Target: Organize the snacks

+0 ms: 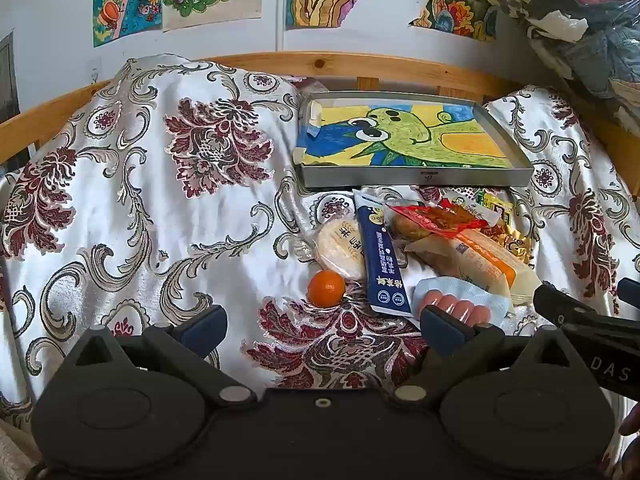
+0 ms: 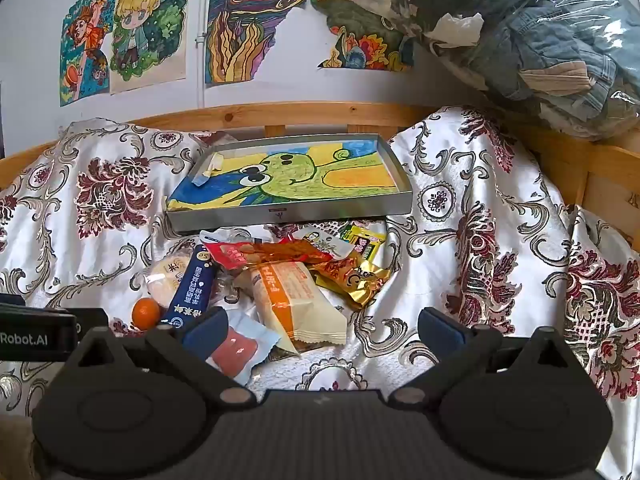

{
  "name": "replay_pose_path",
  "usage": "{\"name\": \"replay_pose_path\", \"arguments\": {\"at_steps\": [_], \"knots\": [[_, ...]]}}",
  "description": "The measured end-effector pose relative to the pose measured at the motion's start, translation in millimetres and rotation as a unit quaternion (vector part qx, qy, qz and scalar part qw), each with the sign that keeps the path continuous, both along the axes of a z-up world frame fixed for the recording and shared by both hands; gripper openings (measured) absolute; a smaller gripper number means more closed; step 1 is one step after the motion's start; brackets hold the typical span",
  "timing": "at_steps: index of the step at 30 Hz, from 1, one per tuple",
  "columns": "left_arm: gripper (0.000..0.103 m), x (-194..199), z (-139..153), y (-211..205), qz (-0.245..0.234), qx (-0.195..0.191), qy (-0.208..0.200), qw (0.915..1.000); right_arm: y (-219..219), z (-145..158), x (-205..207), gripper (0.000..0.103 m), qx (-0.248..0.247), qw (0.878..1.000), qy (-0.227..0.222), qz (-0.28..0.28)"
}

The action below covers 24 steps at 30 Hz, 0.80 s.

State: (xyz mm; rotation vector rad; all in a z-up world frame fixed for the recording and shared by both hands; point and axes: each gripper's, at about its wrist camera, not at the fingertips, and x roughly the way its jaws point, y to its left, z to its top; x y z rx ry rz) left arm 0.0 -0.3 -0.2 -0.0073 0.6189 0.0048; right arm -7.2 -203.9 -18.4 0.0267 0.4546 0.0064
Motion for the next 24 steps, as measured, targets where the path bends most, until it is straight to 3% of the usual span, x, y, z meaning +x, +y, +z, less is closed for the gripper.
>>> {"name": "replay_pose_path", "arguments": {"at_steps": [24], "knots": [[0.102, 0.1, 0.1, 0.2, 0.000, 0.000, 0.002, 1.0000, -0.6, -0.5, 0.3, 0.103, 0.001, 1.000, 0.002, 0.001]]}}
